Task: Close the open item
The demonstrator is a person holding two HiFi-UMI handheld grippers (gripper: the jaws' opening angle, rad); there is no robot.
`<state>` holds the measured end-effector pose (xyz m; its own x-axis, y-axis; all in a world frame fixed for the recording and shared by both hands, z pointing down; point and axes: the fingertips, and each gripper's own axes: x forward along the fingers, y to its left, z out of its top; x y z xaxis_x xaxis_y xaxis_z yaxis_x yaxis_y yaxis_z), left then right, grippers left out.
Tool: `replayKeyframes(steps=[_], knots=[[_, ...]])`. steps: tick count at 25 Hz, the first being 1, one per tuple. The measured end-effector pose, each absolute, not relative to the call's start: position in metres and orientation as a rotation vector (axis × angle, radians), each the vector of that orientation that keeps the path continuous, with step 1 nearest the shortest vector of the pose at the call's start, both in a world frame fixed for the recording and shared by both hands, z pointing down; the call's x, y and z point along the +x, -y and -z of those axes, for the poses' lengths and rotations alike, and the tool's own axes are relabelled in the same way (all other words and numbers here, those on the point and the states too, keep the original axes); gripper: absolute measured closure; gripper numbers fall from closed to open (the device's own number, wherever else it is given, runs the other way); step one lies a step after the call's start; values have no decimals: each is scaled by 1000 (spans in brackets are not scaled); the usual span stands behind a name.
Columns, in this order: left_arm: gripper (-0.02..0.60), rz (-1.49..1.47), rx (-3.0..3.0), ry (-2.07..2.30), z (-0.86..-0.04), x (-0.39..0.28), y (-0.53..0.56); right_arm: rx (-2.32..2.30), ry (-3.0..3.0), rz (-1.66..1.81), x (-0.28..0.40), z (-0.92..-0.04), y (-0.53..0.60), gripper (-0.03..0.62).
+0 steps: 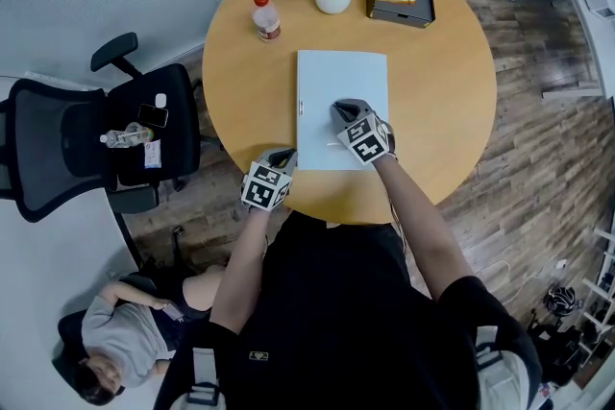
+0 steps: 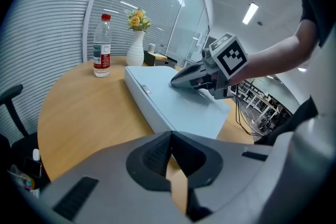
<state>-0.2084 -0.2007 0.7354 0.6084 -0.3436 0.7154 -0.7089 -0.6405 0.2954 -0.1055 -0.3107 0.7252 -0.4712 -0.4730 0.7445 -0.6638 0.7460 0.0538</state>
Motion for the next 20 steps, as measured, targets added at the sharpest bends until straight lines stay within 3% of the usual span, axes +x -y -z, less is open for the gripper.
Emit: replayKeyframes(steps=[20], knots=[[575,-682,2367,918,-670,-197,200,770,2223,-129,-88,-674,240,585]])
